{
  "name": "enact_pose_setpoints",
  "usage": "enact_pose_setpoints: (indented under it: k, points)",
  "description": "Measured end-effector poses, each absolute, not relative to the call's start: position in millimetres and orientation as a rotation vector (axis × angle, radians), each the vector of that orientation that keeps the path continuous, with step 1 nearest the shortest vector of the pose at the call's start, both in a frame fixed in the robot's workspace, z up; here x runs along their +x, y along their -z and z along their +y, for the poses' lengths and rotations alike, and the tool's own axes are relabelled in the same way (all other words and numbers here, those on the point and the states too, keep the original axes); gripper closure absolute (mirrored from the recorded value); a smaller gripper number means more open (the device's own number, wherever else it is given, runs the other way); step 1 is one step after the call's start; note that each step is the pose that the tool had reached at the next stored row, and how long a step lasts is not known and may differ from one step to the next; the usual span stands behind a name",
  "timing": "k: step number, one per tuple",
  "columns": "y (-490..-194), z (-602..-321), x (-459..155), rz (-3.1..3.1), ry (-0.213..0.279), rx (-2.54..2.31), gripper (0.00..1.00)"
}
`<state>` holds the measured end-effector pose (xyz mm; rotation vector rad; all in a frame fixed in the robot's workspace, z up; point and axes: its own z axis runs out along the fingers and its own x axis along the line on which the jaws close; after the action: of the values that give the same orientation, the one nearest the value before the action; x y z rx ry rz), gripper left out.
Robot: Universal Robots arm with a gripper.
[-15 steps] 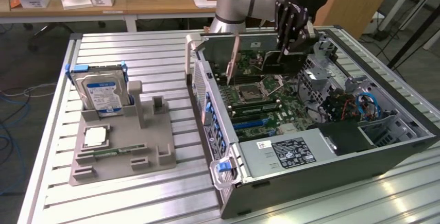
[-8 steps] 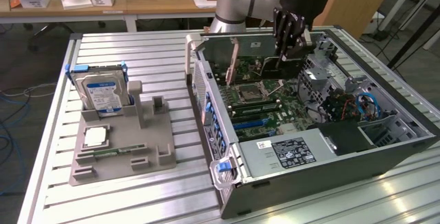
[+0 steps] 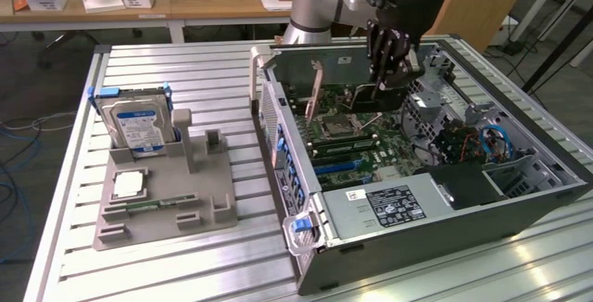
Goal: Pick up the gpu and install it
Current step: 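Insert the gpu into the slot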
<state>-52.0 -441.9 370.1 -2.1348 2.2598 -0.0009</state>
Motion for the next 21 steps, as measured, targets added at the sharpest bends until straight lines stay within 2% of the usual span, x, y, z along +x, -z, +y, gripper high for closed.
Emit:
enact_pose_setpoints:
  k: [21]
  points:
    - [-341, -442, -51, 2.228, 0.012, -2.157, 0.74]
